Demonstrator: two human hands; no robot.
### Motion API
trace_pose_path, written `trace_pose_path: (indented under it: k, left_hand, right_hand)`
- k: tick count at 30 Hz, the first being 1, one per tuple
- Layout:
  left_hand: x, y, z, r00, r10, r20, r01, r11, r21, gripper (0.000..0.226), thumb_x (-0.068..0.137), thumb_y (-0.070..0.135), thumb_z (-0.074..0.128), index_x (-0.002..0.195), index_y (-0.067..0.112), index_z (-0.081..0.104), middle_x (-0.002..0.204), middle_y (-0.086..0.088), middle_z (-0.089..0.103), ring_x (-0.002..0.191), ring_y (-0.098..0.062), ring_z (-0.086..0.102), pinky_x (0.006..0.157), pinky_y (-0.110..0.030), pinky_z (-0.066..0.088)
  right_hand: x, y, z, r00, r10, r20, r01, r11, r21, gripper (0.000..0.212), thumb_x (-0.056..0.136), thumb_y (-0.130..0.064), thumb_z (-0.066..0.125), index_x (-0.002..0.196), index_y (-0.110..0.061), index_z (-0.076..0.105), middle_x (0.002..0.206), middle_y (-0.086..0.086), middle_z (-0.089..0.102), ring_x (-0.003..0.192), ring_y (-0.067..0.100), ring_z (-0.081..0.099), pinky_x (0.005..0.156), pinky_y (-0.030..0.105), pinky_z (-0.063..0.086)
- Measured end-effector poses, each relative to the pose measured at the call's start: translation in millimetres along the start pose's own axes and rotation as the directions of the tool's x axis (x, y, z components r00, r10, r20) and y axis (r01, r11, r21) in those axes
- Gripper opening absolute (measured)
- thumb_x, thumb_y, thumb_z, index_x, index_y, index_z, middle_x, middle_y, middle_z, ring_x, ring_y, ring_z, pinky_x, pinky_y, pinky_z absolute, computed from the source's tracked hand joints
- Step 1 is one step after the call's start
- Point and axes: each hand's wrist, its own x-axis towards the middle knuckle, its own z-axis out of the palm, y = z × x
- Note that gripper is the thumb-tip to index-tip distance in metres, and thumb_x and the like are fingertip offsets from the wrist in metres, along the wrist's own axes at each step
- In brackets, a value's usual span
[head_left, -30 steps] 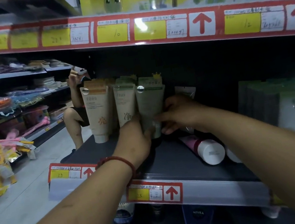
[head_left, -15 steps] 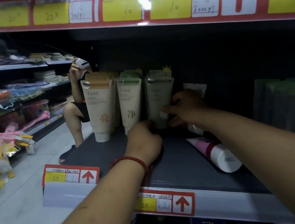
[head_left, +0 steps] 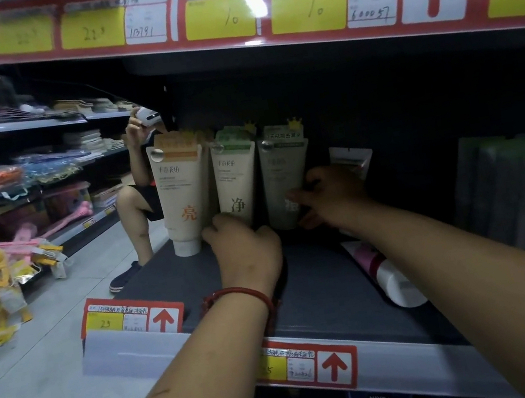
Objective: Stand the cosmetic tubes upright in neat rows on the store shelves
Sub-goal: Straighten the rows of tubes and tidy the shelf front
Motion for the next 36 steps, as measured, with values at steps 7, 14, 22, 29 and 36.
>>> trace_pose_path:
  k: [7, 14, 22, 29, 36]
  left_hand:
    - [7.8, -4.2, 2.9, 0.997, -0.028, 0.077, 0.027, 0.999, 0.023, 0.041, 0.089, 0.010, 0.060, 0.127, -0.002, 0.051, 0.134, -0.021, 0.057, 0.126, -0.037, 0.053, 0.097, -0.030, 0.042]
    - [6.5, -7.5, 2.6, 0.997, -0.018, 0.069, 0.018, 1.000, -0.005, 0.036, 0.088, 0.011, 0.062, 0.123, 0.002, 0.057, 0.129, -0.016, 0.062, 0.123, -0.032, 0.056, 0.085, -0.020, 0.036]
    - [6.4, -10.3, 3.9, 0.998, -0.010, 0.061, 0.012, 0.999, -0.035, 0.037, 0.087, 0.011, 0.064, 0.122, 0.001, 0.059, 0.127, -0.016, 0.063, 0.122, -0.032, 0.057, 0.086, -0.020, 0.037]
    - [-3.6, -0.8, 3.7, 0.999, 0.013, -0.035, -0.016, 0.996, -0.092, 0.042, 0.084, 0.002, 0.063, 0.122, -0.004, 0.046, 0.129, -0.025, 0.052, 0.119, -0.039, 0.053, 0.094, -0.037, 0.047]
    - [-14.4, 4.2, 7.0, 0.892, 0.414, 0.182, -0.436, 0.894, 0.100, 0.022, 0.086, 0.009, 0.064, 0.105, 0.001, 0.056, 0.099, -0.018, 0.063, 0.094, -0.034, 0.061, 0.070, -0.027, 0.037]
  right_hand:
    - [-1.7, 1.2, 2.9, 1.000, -0.022, -0.021, 0.022, 1.000, 0.005, 0.027, 0.090, -0.020, 0.071, 0.102, 0.001, 0.059, 0.089, 0.022, 0.070, 0.067, 0.038, 0.072, 0.067, 0.057, 0.059]
    - [-2.3, -0.8, 5.9, 0.999, -0.032, -0.028, 0.031, 0.999, -0.014, 0.028, 0.091, -0.021, 0.071, 0.103, 0.001, 0.058, 0.084, 0.020, 0.071, 0.066, 0.036, 0.072, 0.065, 0.057, 0.059]
    - [-1.8, -0.5, 7.6, 1.000, -0.021, -0.020, 0.021, 1.000, -0.020, 0.025, 0.092, -0.021, 0.069, 0.104, -0.002, 0.059, 0.089, 0.020, 0.071, 0.067, 0.036, 0.073, 0.067, 0.055, 0.060]
    - [-12.9, -6.2, -23.3, 0.994, 0.056, 0.091, -0.055, 0.998, -0.023, 0.041, 0.085, -0.017, 0.077, 0.119, -0.006, 0.057, 0.101, 0.022, 0.070, 0.083, 0.037, 0.072, 0.078, 0.051, 0.060]
    - [-27.4, 18.9, -87.7, 0.990, 0.096, -0.104, -0.103, 0.993, -0.065, 0.018, 0.086, -0.005, 0.073, 0.102, -0.005, 0.065, 0.082, 0.016, 0.069, 0.061, 0.024, 0.067, 0.065, 0.040, 0.061]
